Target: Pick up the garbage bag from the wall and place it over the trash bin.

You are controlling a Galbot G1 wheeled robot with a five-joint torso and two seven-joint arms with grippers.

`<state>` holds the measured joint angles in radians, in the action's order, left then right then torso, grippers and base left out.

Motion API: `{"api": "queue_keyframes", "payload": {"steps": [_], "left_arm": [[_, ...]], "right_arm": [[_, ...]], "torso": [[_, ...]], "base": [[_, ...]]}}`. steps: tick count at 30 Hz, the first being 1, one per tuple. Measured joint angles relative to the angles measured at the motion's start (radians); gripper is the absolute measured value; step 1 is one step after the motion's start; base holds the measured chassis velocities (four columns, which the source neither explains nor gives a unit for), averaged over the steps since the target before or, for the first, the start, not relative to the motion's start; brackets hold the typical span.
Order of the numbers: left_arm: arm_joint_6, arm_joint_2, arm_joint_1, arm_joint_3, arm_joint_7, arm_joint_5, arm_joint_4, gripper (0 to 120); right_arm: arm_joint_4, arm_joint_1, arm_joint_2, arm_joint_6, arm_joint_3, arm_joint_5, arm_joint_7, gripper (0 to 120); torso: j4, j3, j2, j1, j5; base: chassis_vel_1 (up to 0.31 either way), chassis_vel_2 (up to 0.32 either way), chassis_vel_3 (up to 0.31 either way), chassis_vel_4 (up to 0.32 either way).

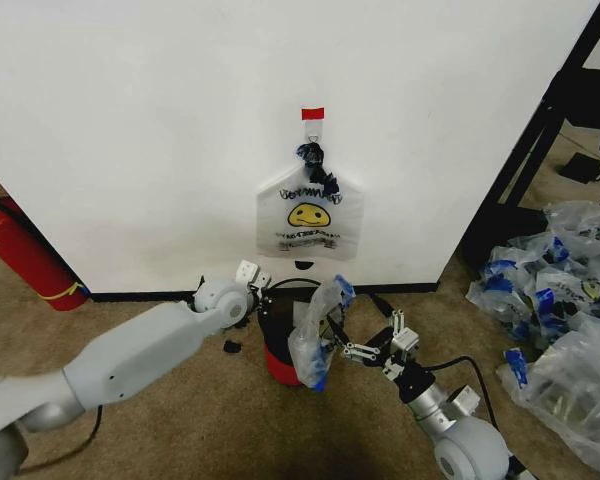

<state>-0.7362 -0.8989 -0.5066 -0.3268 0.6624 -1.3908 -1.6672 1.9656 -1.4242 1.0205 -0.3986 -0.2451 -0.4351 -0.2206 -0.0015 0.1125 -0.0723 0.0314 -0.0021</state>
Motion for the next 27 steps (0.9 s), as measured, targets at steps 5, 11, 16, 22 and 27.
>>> {"api": "queue_keyframes", "payload": {"steps": [5,11,16,22,27], "left_arm": [[0.0,0.005,-0.16,0.221,0.088,-0.053,-0.103,5],[0.0,-0.041,-0.355,0.441,0.163,-0.119,-0.232,5],[0.0,-0.109,-0.422,0.545,0.169,-0.119,-0.268,5],[0.001,-0.222,-0.513,0.649,0.172,-0.099,-0.299,5],[0.032,-0.261,-0.59,0.646,0.14,-0.001,-0.28,5]], "right_arm": [[-0.016,0.0,-0.009,-0.002,0.001,-0.011,0.001,100],[-0.033,0.0,-0.015,0.018,0.003,-0.034,0.045,100],[-0.027,-0.005,-0.011,0.028,0.003,-0.032,0.059,100],[-0.005,-0.001,-0.012,0.053,0.011,-0.018,0.068,100],[0.011,-0.015,-0.019,0.058,0.008,-0.01,0.074,100]], "torso": [[0.0005,0.0,0.0,0.0,0.0004],[0.0004,0.0,0.0,0.0,0.0004],[-0.0006,0.0,0.0,0.0,0.0005],[0.0,0.0,0.0,0.0,0.0005],[0.0002,0.0,0.0,0.0,0.0002]], "base": [[0.0,0.0,0.0,0.0],[0.0,0.0,0.0,0.0],[0.0,0.0,0.0,0.0],[0.0,0.0,0.0,0.0],[0.0,0.0,0.0,0.0]]}}
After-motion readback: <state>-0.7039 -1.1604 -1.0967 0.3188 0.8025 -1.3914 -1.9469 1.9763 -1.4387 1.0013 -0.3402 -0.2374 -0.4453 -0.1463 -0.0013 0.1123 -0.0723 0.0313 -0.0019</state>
